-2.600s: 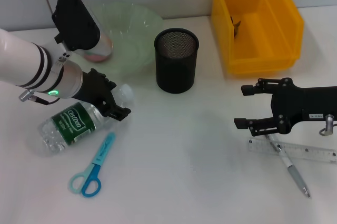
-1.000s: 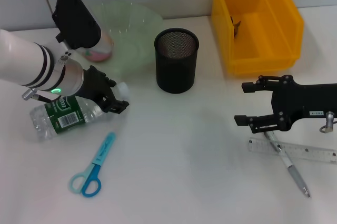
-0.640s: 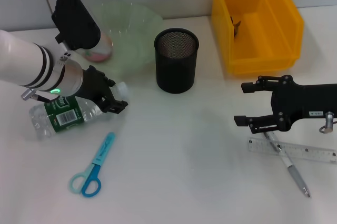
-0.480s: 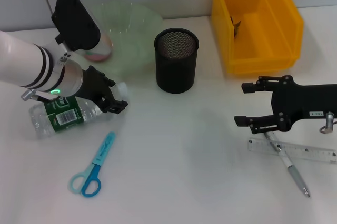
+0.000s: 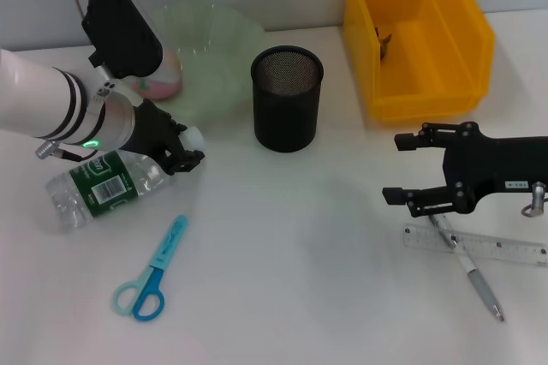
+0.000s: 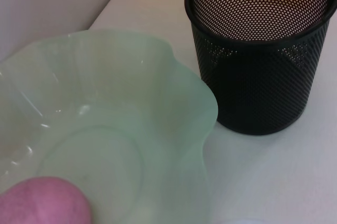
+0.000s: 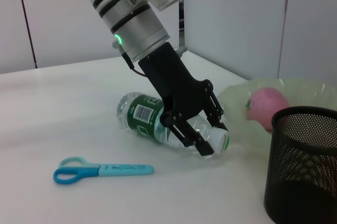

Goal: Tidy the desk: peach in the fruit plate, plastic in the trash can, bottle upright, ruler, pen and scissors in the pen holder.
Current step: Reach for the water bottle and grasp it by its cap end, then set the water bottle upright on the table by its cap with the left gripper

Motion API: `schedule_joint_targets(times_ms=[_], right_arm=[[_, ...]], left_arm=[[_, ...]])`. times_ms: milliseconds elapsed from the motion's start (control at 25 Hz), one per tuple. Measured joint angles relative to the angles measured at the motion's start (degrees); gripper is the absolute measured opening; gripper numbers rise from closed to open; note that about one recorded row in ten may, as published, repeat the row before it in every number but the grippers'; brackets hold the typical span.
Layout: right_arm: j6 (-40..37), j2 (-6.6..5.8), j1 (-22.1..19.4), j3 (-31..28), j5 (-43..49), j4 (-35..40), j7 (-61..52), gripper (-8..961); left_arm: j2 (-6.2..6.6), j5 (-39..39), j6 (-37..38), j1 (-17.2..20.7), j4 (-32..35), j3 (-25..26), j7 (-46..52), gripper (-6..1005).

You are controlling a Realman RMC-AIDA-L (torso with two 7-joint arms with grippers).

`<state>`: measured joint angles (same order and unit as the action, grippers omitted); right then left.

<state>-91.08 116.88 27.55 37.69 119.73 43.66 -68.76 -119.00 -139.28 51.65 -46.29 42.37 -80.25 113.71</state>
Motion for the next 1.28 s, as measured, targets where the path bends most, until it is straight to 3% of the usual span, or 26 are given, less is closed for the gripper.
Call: schedule_joint_targets(times_ms=[720,1080,1280], right_arm=[[-0.23,0.02,-0.13,-0.25,-0.23,0.05,-0.12,845],[-0.36,0.03,-0.25,-0.25,-0.3,0.77,-0.14,845],[-0.94,0.33,-0.37,-0.25,-0.3,1.96,-0.62,845]], left_arm=[[0.1,3.05,4.74,1.83,5.4,-0.26,0.03,447],[0.14,4.41,8.19,4.66,14.1,-0.31,0.65,447],[0.14,4.69,8.38,5.45,15.77,-0.3,0.8,446]])
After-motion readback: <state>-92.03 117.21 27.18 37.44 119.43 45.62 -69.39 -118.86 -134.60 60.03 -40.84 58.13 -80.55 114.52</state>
